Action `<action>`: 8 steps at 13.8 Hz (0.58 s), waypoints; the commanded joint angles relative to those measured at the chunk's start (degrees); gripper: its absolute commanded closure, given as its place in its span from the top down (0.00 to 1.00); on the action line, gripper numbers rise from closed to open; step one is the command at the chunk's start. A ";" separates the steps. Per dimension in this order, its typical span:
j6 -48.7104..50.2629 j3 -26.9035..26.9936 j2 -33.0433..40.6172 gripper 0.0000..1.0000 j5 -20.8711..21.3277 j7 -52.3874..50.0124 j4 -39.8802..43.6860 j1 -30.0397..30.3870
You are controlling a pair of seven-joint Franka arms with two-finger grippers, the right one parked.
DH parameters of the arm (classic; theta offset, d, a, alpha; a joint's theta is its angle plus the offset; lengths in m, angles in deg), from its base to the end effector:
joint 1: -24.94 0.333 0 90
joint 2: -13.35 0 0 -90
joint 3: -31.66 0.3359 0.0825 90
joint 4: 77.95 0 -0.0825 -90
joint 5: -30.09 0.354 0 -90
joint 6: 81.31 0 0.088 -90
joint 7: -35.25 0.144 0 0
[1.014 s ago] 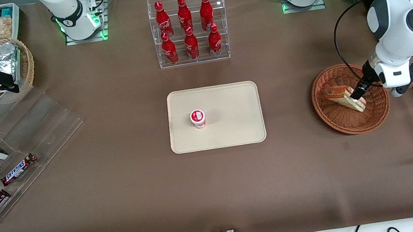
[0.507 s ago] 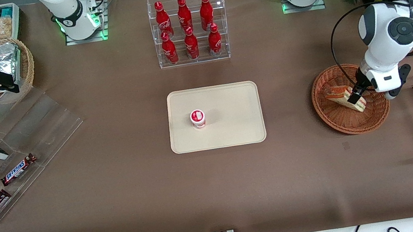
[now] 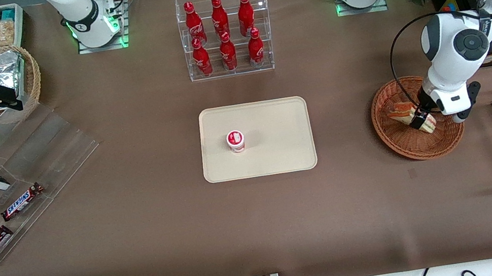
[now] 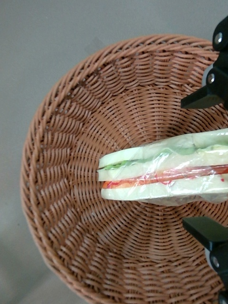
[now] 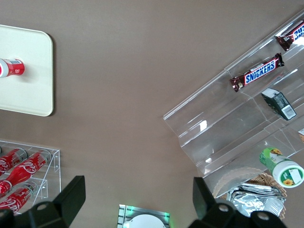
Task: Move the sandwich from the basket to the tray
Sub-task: 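Close the left gripper on the sandwich and lift it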
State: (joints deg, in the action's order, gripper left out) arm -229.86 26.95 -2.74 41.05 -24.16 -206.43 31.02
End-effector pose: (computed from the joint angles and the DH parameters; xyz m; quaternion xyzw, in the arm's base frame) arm 0.5425 0.0130 0.2552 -0.8980 -0.4366 -0.0514 0.0188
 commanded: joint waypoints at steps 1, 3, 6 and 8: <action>-1.31 -0.30 -1.04 1.00 1.61 -1.50 -0.81 0.25; -1.66 -0.30 -1.66 1.00 1.70 -1.50 -0.81 0.25; -1.57 -0.30 -2.10 0.55 1.70 -1.41 -0.81 0.25; -1.40 -0.30 -2.02 0.00 1.70 -1.50 -0.98 0.25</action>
State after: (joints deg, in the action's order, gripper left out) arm -230.74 26.95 -4.78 41.06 -24.21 -206.96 31.02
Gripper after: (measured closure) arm 0.295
